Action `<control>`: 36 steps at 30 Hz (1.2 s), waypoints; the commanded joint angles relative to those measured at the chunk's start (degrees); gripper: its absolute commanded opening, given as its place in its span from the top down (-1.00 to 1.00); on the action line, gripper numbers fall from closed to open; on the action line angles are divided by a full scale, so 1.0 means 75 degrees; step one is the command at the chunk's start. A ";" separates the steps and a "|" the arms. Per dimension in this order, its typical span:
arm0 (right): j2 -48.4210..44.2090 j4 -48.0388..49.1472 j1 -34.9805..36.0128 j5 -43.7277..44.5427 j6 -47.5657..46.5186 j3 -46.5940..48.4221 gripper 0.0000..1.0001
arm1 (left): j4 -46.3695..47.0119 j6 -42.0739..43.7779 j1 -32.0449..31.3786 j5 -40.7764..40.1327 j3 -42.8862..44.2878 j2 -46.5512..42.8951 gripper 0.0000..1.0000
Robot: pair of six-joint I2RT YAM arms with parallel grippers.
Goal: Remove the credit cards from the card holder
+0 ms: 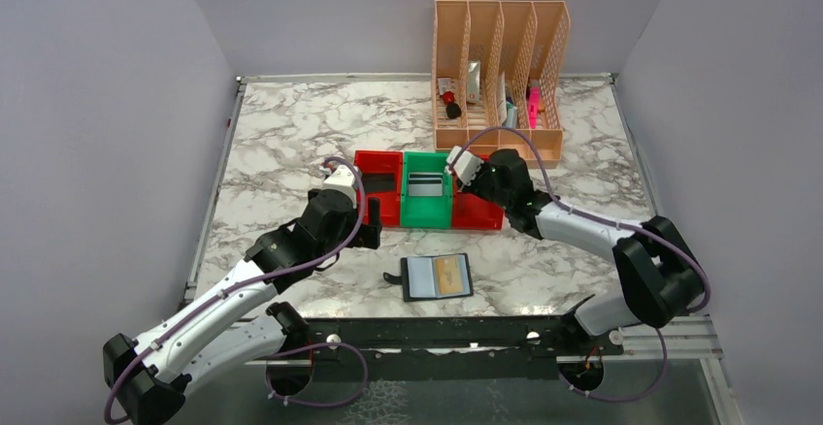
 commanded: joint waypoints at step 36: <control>0.2226 -0.2431 0.0010 0.1961 0.9288 0.1790 0.73 | -0.0009 0.0098 0.0014 -0.0028 0.0041 0.0187 -0.98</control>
